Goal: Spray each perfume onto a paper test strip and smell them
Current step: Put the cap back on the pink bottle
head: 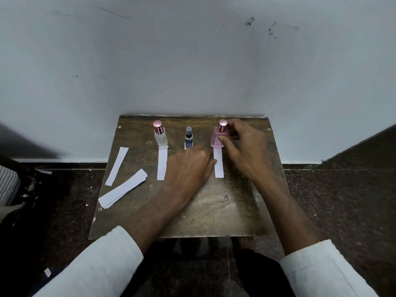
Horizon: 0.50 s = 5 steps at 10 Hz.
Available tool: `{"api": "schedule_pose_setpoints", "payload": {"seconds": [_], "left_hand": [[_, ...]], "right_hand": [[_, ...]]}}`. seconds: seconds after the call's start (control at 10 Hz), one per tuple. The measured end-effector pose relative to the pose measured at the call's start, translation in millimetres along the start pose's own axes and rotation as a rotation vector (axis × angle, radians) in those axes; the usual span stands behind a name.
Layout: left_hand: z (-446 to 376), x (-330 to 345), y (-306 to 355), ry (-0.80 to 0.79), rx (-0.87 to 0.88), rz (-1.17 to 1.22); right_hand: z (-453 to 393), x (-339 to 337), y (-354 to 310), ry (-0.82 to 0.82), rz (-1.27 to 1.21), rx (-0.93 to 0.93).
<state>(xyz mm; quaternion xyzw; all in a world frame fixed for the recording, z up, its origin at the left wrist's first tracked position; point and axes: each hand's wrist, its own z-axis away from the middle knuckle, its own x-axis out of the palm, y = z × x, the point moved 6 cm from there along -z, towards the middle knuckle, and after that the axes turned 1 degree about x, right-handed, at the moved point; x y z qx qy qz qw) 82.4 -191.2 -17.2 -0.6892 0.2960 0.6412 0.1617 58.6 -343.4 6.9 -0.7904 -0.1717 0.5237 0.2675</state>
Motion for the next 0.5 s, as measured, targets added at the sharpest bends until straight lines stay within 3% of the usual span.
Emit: {"api": "schedule_pose_setpoints", "payload": {"seconds": [0.3, 0.5], "left_hand": [[3.3, -3.4, -2.9, 0.03, 0.009, 0.023], [31.1, -19.3, -10.5, 0.167, 0.035, 0.072]], "right_hand": [[0.6, -0.7, 3.5, -0.047, 0.001, 0.069], [23.7, -5.0, 10.6, -0.056, 0.014, 0.179]]}}
